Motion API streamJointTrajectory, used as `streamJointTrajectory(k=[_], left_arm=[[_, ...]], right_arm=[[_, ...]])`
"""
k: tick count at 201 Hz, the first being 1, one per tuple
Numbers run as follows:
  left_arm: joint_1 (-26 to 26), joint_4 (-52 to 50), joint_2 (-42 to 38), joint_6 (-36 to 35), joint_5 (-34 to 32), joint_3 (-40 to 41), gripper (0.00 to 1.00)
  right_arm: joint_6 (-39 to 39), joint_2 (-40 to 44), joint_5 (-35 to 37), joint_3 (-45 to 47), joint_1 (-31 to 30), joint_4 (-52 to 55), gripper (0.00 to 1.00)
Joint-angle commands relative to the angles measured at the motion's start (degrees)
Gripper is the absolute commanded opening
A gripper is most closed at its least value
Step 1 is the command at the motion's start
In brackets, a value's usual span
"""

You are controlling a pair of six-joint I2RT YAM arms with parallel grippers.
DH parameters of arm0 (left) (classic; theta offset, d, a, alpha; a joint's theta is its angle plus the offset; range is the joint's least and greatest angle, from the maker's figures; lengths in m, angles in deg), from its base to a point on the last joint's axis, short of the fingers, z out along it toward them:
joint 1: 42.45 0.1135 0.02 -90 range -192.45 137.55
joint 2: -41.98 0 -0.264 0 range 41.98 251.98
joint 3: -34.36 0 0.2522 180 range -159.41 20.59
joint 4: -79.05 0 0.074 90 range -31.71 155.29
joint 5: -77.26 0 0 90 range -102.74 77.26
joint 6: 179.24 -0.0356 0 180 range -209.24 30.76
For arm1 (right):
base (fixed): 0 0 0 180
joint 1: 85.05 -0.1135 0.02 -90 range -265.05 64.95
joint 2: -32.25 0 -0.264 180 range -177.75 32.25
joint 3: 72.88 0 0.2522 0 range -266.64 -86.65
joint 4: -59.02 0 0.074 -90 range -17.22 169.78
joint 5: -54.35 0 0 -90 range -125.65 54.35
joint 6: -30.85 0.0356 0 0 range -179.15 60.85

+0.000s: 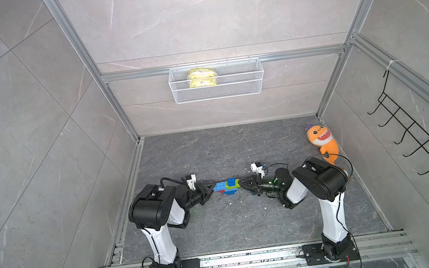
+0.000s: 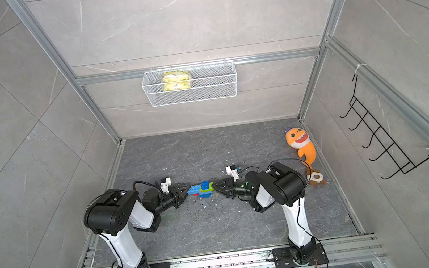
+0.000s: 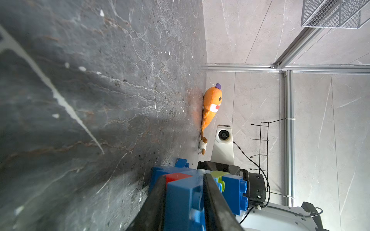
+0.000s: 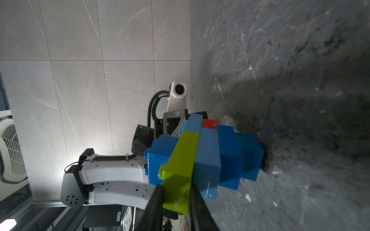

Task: Assemble a heart with lego
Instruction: Adjust the lego brick at the center of the board.

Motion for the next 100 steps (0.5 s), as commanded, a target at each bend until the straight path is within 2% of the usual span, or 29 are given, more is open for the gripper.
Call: streamJointTrajectory(k=[1, 33, 56, 100], left_arm=[[-0.26, 2.56, -0.83, 0.28, 0.9, -0.82, 0.22], [-0.28, 2.49, -0.55, 0.46, 0.85, -1.4, 0.16], [-0.24, 2.54, -0.28, 0.29, 0.78, -1.51, 0.14], [-0.18, 2.54, -0.76, -0.38, 0.98, -1.83, 0.12]], right_arm=[[-0.84, -2.35, 1.01, 1.17, -0.29, 6.13, 0.24], [-1.01, -2.16, 1.01, 1.34, -0.27, 6.13, 0.31], [-1.11, -1.81, 1.18, 1.52, -0.22, 6.13, 0.4], [-1.16, -0.39, 0.73, 0.84, 0.33, 6.13, 0.43]])
